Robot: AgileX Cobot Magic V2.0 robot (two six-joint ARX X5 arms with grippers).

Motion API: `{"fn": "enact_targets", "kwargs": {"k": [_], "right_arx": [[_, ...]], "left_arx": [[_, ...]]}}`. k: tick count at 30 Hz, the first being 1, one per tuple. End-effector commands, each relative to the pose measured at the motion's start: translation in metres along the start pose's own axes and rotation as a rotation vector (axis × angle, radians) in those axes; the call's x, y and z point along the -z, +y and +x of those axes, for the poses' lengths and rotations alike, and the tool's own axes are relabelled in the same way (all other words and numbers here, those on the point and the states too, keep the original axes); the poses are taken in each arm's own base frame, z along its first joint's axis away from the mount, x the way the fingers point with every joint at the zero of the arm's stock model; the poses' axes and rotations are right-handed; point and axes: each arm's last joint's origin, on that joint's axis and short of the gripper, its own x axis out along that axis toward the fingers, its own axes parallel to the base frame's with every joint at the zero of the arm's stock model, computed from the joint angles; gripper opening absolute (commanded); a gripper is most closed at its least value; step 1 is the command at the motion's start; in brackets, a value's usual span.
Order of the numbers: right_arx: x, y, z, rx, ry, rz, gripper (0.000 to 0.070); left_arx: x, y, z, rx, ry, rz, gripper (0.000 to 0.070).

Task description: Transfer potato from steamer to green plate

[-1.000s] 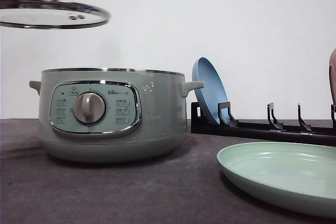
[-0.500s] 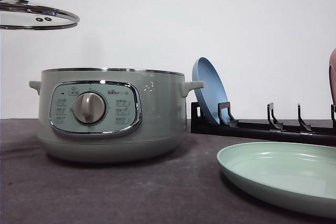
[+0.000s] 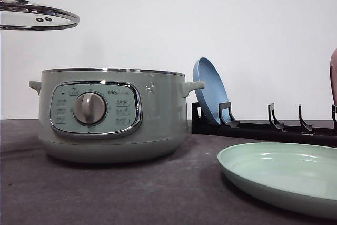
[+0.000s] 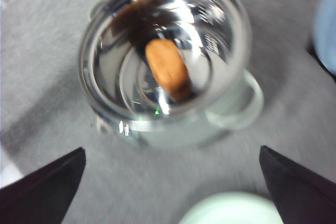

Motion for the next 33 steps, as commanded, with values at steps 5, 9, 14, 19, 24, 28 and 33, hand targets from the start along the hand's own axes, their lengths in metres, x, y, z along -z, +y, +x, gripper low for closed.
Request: {"fn": "enact_targets", "kwargs": {"k": [5, 9, 14, 19, 24, 28, 33], "right_arx": [[-0.048, 0.006, 0.056, -0.043, 0.1, -0.115, 0.07], [-0.069, 0.011, 0.095, -0.069, 0.144, -0.16, 0.07], [-0.081, 0.018, 0.141, -0.088, 0.171, -0.219, 0.07], [-0.078, 0.022, 0.18, -0.083, 0.207, -0.276, 0.07], [-0.067, 0.023, 0.212, -0.089, 0.252, -0.351, 0.07], [-0.06, 0.024, 0.232, -0.087, 0.264, -0.388, 0.07], [-0.057, 0.022, 0.248, -0.041, 0.251, -0.409, 0.07]], "left_arx": [[-0.002, 0.0, -0.014, 0.001, -0.042, -0.009, 0.0], [-0.002, 0.0, -0.014, 0.002, -0.042, -0.009, 0.0], [-0.002, 0.0, -0.014, 0.002, -0.042, -0.009, 0.0], [-0.002, 0.0, -0.014, 0.002, -0.042, -0.009, 0.0], [-0.002, 0.0, -0.014, 0.002, -0.042, -0.009, 0.0], [-0.002, 0.0, -0.014, 0.002, -0.04, -0.009, 0.0], [-0.002, 0.0, -0.014, 0.002, -0.039, -0.01, 0.0]]}}
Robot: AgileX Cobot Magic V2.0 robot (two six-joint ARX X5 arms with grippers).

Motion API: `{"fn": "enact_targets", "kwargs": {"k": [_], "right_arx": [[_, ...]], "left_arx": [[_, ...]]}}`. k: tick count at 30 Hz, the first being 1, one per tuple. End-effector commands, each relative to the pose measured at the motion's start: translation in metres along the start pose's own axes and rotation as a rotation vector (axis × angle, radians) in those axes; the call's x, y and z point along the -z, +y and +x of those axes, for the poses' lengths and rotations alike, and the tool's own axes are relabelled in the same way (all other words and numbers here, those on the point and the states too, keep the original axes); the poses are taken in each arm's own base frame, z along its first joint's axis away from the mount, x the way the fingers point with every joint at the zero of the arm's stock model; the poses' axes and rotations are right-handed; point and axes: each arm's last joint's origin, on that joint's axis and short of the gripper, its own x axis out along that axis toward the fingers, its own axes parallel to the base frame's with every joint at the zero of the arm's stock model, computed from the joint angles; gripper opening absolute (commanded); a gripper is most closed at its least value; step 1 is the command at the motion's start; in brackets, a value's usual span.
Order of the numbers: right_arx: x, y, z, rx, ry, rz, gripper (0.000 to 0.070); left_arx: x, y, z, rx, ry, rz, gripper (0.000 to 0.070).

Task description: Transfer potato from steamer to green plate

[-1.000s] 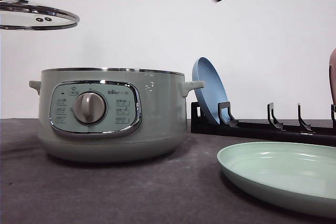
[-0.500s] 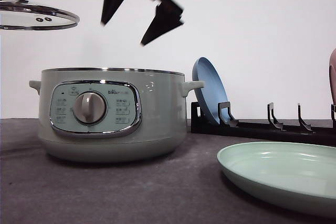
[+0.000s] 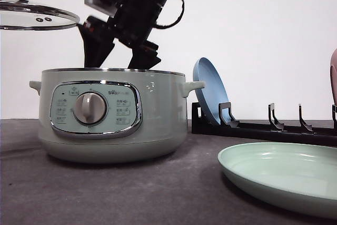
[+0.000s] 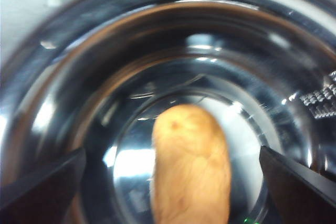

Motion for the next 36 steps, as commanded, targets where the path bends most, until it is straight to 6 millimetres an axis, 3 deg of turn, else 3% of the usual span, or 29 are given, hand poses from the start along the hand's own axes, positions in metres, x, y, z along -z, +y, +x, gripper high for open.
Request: {"fn": "enact_targets", "kwargs": {"k": [1, 12, 36], "right_arx": [[-0.004, 0.002, 0.01, 0.014, -0.009, -0.032, 0.07], [0.005, -0.006, 0.035, 0.01, 0.036, -0.01, 0.07], [0.012, -0.013, 0.048, -0.01, 0.06, 0.02, 0.0664]], "left_arx": [[-0.002, 0.0, -0.014, 0.001, -0.039, -0.002, 0.0], [-0.002, 0.0, -0.014, 0.001, -0.039, -0.002, 0.0], [-0.002, 0.0, -0.014, 0.001, -0.041, -0.002, 0.0]]}}
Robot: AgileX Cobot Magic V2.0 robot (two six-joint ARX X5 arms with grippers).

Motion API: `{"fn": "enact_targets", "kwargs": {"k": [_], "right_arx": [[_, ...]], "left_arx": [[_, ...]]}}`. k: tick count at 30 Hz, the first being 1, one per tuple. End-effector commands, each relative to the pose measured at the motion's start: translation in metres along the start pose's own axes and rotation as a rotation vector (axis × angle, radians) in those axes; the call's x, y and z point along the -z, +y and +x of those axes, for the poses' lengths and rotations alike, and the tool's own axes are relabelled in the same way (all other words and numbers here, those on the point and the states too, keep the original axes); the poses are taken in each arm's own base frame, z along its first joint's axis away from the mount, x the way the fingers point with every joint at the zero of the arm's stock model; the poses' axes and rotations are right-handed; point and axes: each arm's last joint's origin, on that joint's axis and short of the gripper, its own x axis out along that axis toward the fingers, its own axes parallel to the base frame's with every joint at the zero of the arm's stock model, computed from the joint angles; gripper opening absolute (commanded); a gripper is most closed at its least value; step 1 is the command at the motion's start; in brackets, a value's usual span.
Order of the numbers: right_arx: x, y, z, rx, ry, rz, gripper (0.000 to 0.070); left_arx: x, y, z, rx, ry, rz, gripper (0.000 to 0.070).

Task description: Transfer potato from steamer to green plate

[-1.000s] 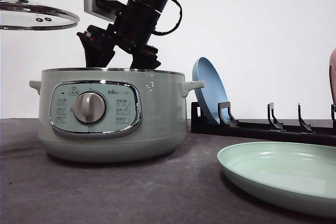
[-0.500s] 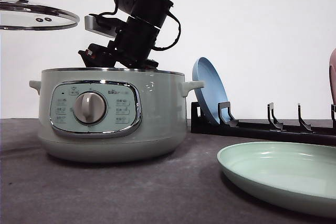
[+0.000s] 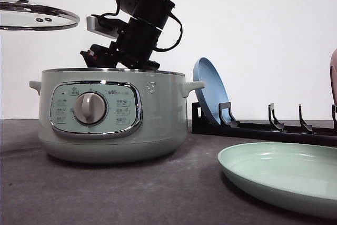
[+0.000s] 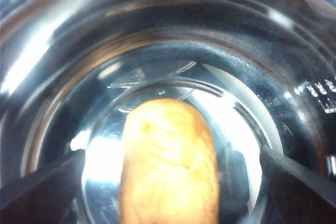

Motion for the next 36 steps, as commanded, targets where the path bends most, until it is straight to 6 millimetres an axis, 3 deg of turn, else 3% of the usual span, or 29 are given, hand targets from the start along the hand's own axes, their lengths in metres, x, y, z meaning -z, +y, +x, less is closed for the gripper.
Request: {"fn": "enact_targets", "kwargs": {"k": [1, 7, 12, 16, 19, 23, 28, 36], "right_arx": [[0.001, 0.001, 0.016, -0.018, 0.014, 0.001, 0.0654], [0.005, 0.0, 0.026, -0.034, 0.04, 0.022, 0.0505], [0.006, 0.0, 0.027, -0.035, 0.044, 0.027, 0.0245], [0.006, 0.001, 0.025, -0.037, 0.053, 0.047, 0.0227], [0.002, 0.002, 0.011, -0.032, 0.031, 0.053, 0.0228], [-0.009, 0.008, -0.025, -0.024, -0.005, 0.044, 0.0228], [-0.013, 0.019, -0.089, -0.018, -0.004, 0.042, 0.0228], [0.005, 0.039, -0.205, 0.013, -0.078, 0.05, 0.0228]], "left_arx": [[-0.002, 0.0, -0.014, 0.001, -0.041, -0.002, 0.0], [-0.002, 0.0, -0.014, 0.001, -0.042, -0.001, 0.0], [-0.002, 0.0, -0.014, 0.001, -0.043, -0.001, 0.0], [-0.002, 0.0, -0.014, 0.001, -0.044, -0.001, 0.0], [-0.002, 0.0, -0.014, 0.001, -0.043, -0.001, 0.0], [-0.002, 0.0, -0.014, 0.001, -0.043, -0.001, 0.0], [-0.002, 0.0, -0.014, 0.001, -0.043, -0.001, 0.0], [-0.002, 0.0, -0.014, 0.001, -0.041, -0.002, 0.0]]}}
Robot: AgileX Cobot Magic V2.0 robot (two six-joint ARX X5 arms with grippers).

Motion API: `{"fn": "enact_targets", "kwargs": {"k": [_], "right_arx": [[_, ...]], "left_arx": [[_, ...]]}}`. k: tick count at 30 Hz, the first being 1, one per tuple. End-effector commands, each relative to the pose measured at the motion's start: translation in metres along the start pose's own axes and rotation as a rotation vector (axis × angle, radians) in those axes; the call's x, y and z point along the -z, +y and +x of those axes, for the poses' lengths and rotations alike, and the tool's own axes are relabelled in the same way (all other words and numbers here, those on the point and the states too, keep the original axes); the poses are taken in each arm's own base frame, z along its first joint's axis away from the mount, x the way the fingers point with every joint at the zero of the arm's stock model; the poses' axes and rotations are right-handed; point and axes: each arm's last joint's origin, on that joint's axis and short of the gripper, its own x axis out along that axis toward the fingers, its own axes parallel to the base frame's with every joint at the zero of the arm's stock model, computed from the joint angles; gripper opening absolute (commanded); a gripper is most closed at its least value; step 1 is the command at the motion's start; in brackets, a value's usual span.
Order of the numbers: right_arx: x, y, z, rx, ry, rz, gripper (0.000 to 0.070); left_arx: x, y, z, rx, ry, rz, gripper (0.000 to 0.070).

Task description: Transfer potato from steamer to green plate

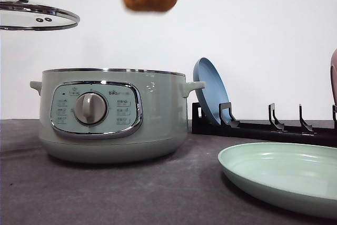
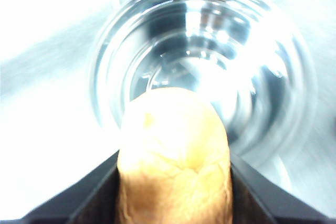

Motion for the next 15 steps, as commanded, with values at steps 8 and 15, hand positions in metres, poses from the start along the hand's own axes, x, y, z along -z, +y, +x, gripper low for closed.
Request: {"fn": "enact_targets", "kwargs": {"k": [8, 15], "right_arx": [[0.049, 0.027, -0.104, 0.049, -0.09, 0.011, 0.0228], [0.12, 0.045, -0.131, 0.073, -0.092, 0.082, 0.0228]], "left_arx": [[-0.002, 0.0, -0.013, 0.002, -0.04, -0.001, 0.0], [-0.002, 0.0, -0.013, 0.002, -0.04, -0.001, 0.0]]}}
